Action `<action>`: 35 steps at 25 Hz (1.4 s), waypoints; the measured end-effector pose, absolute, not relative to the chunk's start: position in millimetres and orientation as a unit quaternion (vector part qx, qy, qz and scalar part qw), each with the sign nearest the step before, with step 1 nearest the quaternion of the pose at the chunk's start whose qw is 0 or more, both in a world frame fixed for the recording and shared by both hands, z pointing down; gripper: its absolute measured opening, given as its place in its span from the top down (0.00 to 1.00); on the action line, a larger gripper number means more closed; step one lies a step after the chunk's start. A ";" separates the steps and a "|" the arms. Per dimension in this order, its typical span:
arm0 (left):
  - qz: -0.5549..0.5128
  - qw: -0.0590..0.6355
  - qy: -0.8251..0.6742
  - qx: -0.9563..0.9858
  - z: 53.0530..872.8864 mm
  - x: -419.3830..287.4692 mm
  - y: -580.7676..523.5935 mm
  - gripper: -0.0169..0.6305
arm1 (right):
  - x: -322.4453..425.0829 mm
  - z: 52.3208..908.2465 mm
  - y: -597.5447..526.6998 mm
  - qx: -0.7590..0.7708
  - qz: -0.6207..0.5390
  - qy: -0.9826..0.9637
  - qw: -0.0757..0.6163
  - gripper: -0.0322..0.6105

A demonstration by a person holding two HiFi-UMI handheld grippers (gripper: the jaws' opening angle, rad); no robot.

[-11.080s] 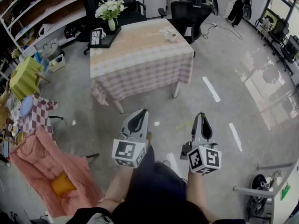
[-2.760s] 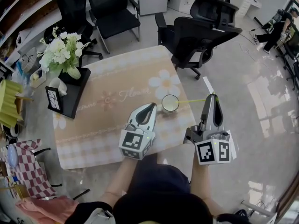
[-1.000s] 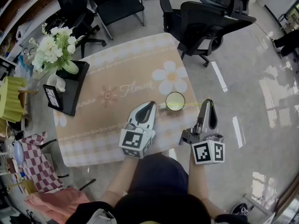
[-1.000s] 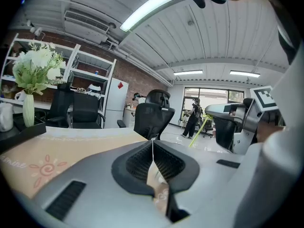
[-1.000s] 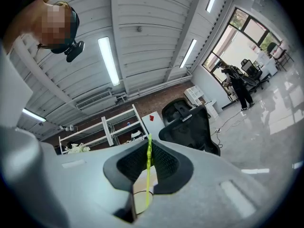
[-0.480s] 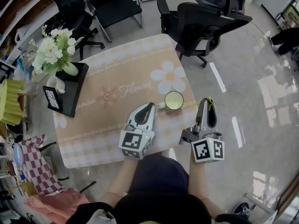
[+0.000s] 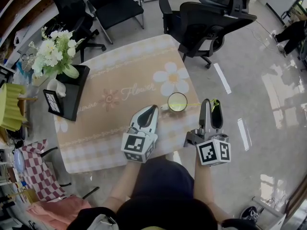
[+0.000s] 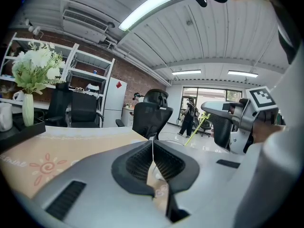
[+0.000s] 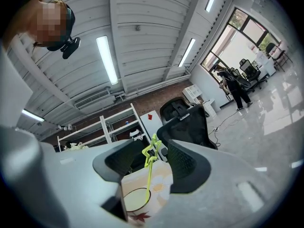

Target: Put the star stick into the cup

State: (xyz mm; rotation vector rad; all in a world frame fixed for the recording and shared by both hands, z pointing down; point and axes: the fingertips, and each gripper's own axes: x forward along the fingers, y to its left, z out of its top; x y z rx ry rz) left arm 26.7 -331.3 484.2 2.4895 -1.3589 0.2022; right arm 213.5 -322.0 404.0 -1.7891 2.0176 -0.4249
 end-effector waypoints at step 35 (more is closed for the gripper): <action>0.054 0.134 -0.454 0.879 471.0 32.3 -283.2 0.95 | 205.3 414.3 -261.6 -0.639 -0.158 0.731 0.180 0.58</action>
